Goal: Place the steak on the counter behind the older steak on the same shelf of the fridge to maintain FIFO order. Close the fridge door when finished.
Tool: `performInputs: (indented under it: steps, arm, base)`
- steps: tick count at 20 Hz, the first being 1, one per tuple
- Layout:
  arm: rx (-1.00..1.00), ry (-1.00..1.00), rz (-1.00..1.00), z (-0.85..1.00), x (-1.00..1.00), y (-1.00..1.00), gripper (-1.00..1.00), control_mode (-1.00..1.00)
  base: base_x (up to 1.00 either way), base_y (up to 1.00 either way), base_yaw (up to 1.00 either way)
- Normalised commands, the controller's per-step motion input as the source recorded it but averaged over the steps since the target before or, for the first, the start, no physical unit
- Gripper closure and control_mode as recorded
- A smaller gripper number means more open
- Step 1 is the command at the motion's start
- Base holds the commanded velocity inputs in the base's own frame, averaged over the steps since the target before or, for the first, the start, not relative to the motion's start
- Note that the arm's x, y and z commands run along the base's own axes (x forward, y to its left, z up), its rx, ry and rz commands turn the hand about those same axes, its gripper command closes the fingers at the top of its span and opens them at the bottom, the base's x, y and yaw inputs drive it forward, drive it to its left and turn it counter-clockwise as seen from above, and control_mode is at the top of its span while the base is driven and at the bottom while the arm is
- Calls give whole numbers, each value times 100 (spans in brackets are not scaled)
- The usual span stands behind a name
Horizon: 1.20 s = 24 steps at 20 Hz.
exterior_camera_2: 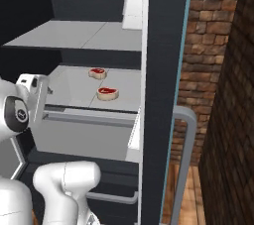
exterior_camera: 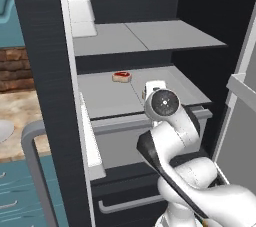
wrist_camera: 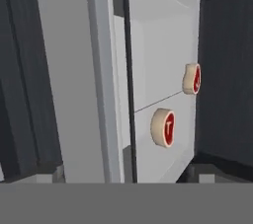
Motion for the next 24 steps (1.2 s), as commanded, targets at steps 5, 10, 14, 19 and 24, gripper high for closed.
performInputs:
  steps: [5,10,14,19,24]
  arm:
    - [13,-8,-24,0,-100,-57,-100,-100]
    - [15,-5,-21,0,-86,-69,-100,-100]
    - [3,-1,-5,0,-6,-21,-100,-100]
    - [0,0,0,-4,0,0,-100,-100]
    - [-2,5,0,-18,0,2,-100,100]
  base:
    - [0,0,0]
    - [0,0,0]
    - [0,0,0]
    - [0,0,0]
    - [-30,0,-1]
